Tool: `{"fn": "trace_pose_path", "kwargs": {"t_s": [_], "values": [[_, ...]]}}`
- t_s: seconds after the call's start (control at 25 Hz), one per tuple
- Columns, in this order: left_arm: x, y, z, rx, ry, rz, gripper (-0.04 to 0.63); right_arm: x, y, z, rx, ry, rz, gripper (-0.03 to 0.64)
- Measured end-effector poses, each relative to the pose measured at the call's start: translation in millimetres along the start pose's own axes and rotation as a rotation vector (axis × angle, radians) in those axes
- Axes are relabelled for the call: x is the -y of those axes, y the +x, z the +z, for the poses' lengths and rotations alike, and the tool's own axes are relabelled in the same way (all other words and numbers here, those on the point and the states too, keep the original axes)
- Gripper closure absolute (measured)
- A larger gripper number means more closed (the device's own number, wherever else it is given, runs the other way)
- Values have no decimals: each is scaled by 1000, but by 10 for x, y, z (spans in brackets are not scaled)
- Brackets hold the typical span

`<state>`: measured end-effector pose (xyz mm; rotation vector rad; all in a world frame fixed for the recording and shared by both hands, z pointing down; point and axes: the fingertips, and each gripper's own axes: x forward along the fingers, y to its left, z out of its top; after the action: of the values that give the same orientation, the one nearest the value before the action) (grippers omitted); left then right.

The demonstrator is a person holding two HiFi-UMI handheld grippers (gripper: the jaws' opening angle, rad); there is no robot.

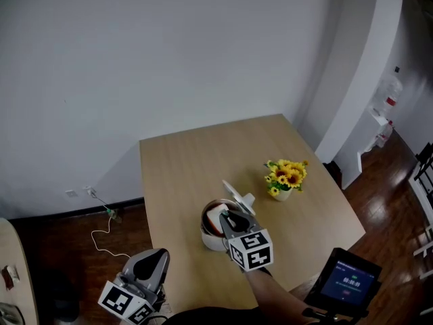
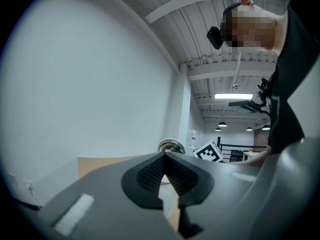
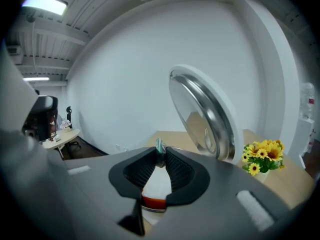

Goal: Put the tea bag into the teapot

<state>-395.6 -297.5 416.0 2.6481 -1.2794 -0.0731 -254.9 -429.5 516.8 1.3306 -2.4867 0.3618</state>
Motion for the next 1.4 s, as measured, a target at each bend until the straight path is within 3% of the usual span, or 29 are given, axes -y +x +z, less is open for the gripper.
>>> {"fn": "trace_pose_path", "kwargs": {"t_s": [0.24, 0.36, 0.84, 1.16, 1.4], "values": [[7, -19, -45, 9, -19, 10, 591, 1, -10, -31, -15, -5, -13, 546], [35, -35, -32, 13, -21, 9, 591, -29, -3, -30, -17, -20, -15, 512], [40, -108, -50, 15, -10, 37, 591, -46, -46, -89, -12, -18, 2, 511], [222, -48, -65, 7, 2, -3, 592, -278, -453, 133, 81, -24, 110, 509], [620, 35, 165, 19, -32, 13, 591, -400, -1010, 417, 122, -55, 214, 517]]}}
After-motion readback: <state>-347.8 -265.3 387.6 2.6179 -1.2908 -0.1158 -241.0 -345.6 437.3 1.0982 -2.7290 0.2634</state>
